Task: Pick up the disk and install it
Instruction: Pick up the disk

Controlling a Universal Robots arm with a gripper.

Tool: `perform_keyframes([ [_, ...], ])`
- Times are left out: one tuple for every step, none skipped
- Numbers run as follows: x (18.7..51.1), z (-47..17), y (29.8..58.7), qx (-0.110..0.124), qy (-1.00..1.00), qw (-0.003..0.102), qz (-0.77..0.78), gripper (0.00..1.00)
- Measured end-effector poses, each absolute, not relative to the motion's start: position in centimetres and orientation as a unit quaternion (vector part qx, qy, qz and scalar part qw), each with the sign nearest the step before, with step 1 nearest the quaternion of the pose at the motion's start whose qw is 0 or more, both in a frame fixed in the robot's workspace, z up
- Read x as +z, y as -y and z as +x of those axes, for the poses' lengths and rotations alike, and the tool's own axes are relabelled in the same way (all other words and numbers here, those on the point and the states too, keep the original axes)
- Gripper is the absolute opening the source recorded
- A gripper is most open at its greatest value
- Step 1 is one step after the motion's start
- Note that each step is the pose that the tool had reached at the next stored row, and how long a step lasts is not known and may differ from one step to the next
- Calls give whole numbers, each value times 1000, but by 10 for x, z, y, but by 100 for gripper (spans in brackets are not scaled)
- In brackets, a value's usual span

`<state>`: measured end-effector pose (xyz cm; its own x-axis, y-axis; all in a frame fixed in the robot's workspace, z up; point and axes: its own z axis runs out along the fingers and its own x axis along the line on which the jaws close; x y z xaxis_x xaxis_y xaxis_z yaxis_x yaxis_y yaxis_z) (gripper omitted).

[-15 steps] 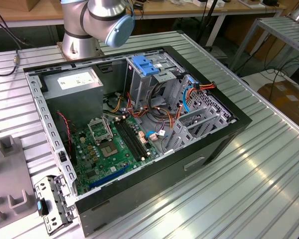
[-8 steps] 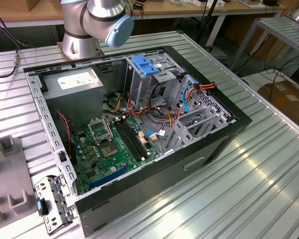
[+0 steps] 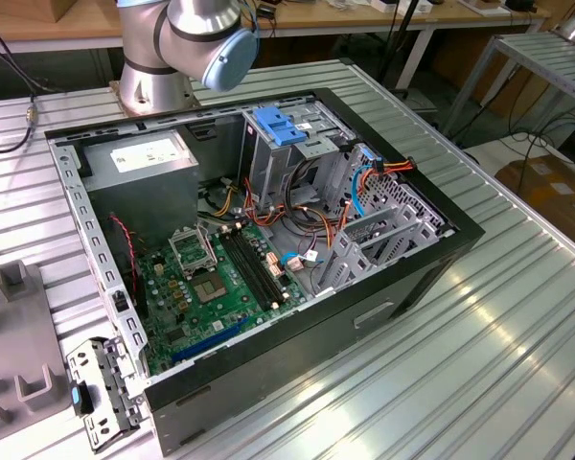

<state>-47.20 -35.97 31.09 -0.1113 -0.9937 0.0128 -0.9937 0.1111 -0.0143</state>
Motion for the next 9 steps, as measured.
perform_keyframes([
  [310, -472, 360, 9, 745, 0, 667, 57],
  [308, -472, 360, 9, 745, -1, 667, 57],
  [306, -472, 359, 8, 745, -1, 667, 57],
  [305, -472, 359, 8, 745, -1, 667, 57],
  [304, -472, 359, 8, 745, -2, 667, 57],
  [302, -472, 359, 7, 745, -2, 667, 56],
  [300, -472, 359, 7, 745, -3, 667, 56],
  [300, -472, 359, 7, 745, -3, 667, 49],
  [300, -472, 359, 7, 745, -3, 667, 42],
])
